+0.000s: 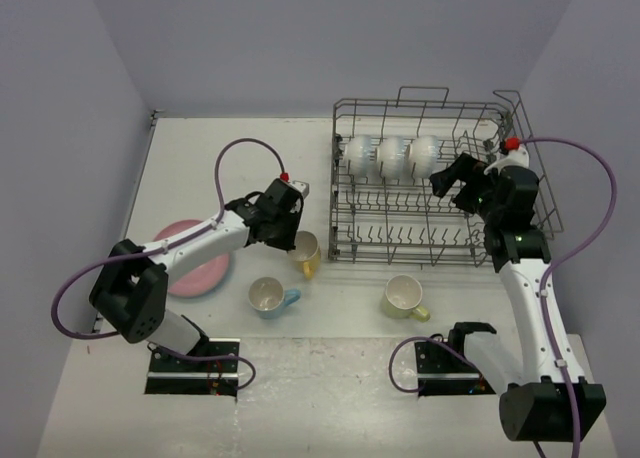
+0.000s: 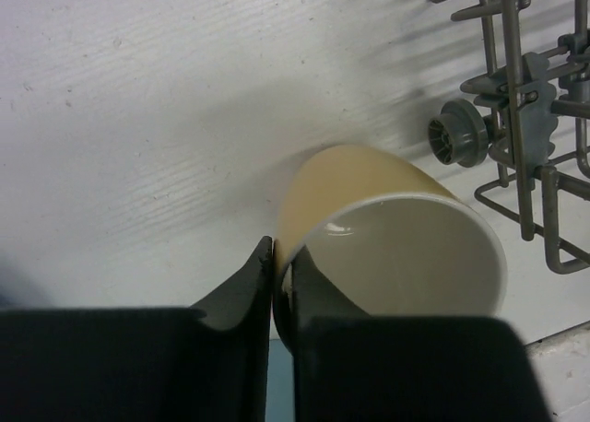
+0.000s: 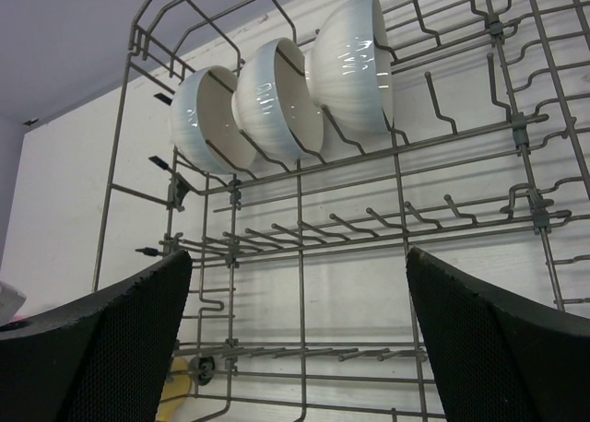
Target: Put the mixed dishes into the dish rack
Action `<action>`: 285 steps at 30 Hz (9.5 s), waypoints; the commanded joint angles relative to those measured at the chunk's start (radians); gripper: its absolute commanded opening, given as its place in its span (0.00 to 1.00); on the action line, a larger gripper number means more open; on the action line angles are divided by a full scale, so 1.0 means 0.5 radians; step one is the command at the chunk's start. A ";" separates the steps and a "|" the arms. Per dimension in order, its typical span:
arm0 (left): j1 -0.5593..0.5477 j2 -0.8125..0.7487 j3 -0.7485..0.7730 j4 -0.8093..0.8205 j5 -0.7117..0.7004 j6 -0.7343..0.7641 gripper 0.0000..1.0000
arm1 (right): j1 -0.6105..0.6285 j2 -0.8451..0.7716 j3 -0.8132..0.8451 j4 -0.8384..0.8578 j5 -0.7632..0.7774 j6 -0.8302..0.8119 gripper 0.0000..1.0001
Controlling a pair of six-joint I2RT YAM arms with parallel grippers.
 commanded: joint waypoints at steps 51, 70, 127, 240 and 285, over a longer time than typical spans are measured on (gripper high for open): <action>0.047 -0.462 1.087 -0.982 -0.562 -1.292 0.00 | 1.971 0.889 0.860 0.065 0.339 -1.128 0.66; 0.050 -0.547 0.931 -0.629 -0.421 -1.129 0.90 | 1.971 0.809 0.869 0.170 0.995 -0.879 0.00; 0.437 -0.305 0.618 -0.239 -0.393 -0.157 1.00 | -0.069 2.644 2.617 -1.030 1.507 -1.526 0.01; -0.008 -0.940 0.311 0.187 1.003 -0.144 0.00 | 1.520 0.226 0.565 -0.248 -0.883 -1.542 0.00; 0.599 -0.593 0.317 -0.108 -0.228 -0.218 1.00 | 0.170 1.579 1.366 -0.426 1.842 -1.676 0.00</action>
